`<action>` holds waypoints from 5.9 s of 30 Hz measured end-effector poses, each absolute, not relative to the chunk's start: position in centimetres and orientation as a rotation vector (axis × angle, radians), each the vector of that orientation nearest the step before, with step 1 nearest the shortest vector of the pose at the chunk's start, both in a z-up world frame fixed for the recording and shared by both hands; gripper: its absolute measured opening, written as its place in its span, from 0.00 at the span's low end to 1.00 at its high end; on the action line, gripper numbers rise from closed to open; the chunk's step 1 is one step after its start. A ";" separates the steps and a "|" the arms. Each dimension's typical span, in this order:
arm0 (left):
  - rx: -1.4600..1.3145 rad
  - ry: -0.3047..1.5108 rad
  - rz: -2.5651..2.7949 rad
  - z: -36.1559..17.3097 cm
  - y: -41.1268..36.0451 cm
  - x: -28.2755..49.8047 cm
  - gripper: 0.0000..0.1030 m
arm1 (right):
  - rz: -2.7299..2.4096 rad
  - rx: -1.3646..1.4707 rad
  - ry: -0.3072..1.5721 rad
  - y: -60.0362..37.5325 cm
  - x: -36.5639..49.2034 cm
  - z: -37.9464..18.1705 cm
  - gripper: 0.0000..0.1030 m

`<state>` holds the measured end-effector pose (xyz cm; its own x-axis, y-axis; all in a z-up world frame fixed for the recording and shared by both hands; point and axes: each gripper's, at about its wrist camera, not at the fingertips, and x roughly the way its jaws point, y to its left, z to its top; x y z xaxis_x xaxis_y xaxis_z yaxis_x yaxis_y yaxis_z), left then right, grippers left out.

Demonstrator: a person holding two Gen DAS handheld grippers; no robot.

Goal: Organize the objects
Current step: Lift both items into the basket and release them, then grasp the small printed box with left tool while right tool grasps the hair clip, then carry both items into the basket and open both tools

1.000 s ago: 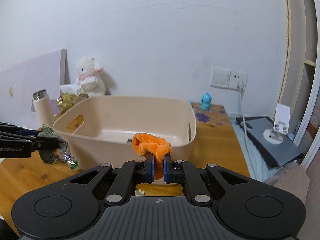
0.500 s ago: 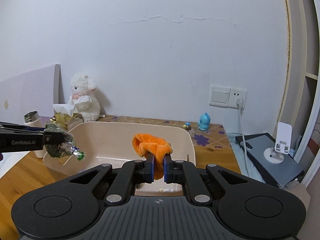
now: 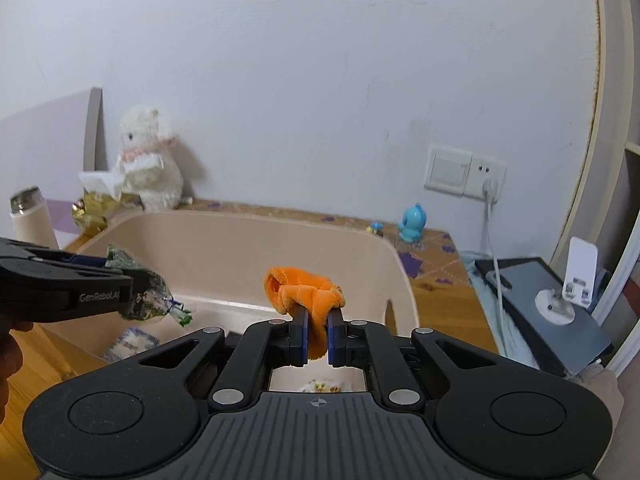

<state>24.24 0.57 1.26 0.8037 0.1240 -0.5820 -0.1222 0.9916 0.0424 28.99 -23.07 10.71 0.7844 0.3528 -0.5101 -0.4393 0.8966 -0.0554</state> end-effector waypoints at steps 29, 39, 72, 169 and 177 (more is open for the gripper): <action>0.004 0.663 0.153 3.8 0.6 20.5 0.84 | 0.422 -0.190 0.486 -25.1 26.1 13.0 0.76; 0.013 0.691 0.111 3.3 0.5 15.6 0.88 | 0.423 -0.195 0.544 -27.3 22.9 11.8 0.82; -0.067 0.868 0.051 -8.0 -2.1 18.1 0.90 | 0.386 -0.242 0.763 -26.0 25.8 1.2 0.84; 0.021 0.542 0.046 6.5 2.3 13.1 0.51 | 0.377 -0.086 0.322 -23.9 18.1 16.3 0.53; 0.080 0.545 0.059 6.8 0.9 17.5 0.51 | 0.352 -0.076 0.325 -23.2 21.9 17.1 0.53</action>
<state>17.54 0.89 6.77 0.8536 0.0772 -0.5151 -0.0349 0.9952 0.0913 21.94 -23.17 17.11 0.8876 0.3262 -0.3253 -0.3506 0.9364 -0.0174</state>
